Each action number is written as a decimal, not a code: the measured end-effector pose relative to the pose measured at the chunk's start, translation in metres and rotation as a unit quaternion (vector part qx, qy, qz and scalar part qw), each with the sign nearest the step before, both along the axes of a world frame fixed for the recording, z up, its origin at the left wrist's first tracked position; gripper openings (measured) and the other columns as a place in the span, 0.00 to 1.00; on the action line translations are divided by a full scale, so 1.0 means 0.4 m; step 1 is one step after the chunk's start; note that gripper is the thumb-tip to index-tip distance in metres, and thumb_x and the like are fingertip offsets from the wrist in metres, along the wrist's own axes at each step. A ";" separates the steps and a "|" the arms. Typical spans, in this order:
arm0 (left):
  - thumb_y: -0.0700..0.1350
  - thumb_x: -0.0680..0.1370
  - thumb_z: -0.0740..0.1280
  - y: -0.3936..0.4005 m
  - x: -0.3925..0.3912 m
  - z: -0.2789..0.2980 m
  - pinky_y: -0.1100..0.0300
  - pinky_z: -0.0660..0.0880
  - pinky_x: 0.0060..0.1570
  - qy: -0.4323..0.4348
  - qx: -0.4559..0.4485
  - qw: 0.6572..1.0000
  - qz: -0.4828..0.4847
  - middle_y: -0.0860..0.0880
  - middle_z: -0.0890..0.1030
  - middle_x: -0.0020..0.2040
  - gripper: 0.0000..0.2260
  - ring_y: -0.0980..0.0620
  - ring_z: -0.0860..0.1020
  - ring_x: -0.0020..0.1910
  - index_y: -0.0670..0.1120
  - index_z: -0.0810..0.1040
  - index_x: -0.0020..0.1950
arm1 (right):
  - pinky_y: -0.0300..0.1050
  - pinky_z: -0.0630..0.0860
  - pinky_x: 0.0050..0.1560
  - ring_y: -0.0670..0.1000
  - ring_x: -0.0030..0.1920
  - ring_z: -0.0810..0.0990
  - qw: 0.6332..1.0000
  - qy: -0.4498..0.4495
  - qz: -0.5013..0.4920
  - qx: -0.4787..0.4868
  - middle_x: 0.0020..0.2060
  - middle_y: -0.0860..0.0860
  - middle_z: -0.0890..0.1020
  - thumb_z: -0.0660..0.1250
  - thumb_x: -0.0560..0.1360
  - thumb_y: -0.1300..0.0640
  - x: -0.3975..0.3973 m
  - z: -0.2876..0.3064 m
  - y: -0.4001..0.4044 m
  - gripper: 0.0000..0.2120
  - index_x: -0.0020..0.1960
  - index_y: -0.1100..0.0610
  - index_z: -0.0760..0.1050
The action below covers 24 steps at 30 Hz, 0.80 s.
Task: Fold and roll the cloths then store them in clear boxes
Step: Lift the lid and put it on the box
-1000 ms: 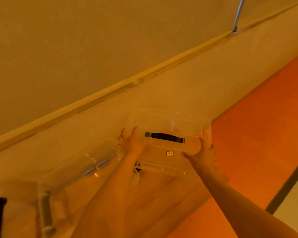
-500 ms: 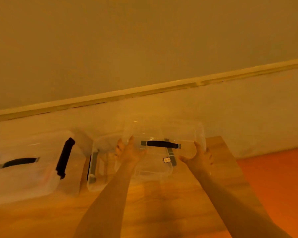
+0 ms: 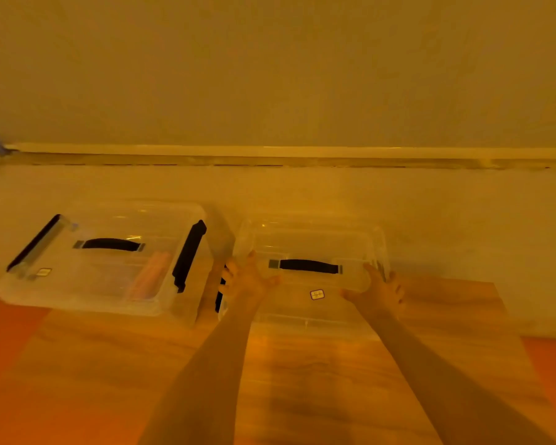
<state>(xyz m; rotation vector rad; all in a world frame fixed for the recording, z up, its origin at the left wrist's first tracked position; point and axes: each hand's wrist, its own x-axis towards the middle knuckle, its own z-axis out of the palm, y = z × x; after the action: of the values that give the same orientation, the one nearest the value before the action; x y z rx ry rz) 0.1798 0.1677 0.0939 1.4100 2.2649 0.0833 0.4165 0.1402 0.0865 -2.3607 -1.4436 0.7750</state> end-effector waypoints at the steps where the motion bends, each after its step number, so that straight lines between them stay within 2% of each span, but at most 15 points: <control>1: 0.69 0.67 0.67 -0.004 -0.009 -0.007 0.33 0.53 0.69 -0.007 0.000 1.000 0.005 0.39 0.46 0.76 0.45 0.34 0.48 0.74 0.58 0.49 0.76 | 0.67 0.53 0.69 0.66 0.73 0.50 1.000 0.001 0.002 -0.003 0.74 0.59 0.53 0.74 0.64 0.39 -0.010 -0.005 0.003 0.43 0.73 0.43 0.58; 6: 0.67 0.68 0.68 -0.018 -0.032 -0.023 0.33 0.52 0.68 -0.013 -0.003 1.000 0.021 0.39 0.46 0.76 0.46 0.33 0.48 0.74 0.56 0.46 0.77 | 0.67 0.54 0.69 0.65 0.73 0.51 1.000 -0.013 0.015 -0.017 0.74 0.59 0.53 0.74 0.64 0.39 -0.040 -0.015 0.010 0.43 0.73 0.43 0.58; 17: 0.70 0.67 0.65 -0.025 -0.037 -0.060 0.33 0.52 0.68 -0.012 -0.017 1.000 0.008 0.39 0.44 0.76 0.45 0.33 0.46 0.74 0.57 0.46 0.76 | 0.67 0.54 0.69 0.65 0.74 0.50 1.000 -0.003 0.011 -0.025 0.75 0.58 0.51 0.75 0.64 0.40 -0.035 -0.031 0.003 0.43 0.73 0.42 0.57; 24: 0.71 0.67 0.64 -0.053 -0.029 -0.074 0.32 0.54 0.67 -0.012 -0.026 0.999 0.014 0.39 0.44 0.77 0.45 0.33 0.46 0.74 0.59 0.45 0.76 | 0.65 0.56 0.69 0.63 0.74 0.52 1.000 -0.015 -0.008 -0.010 0.75 0.57 0.54 0.73 0.66 0.38 -0.025 -0.039 -0.030 0.43 0.74 0.45 0.56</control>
<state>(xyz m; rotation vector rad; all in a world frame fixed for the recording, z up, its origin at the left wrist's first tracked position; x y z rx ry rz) 0.1681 0.1464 0.0644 1.3432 2.2525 0.0501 0.4064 0.1280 0.0710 -2.4050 -1.4335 0.7571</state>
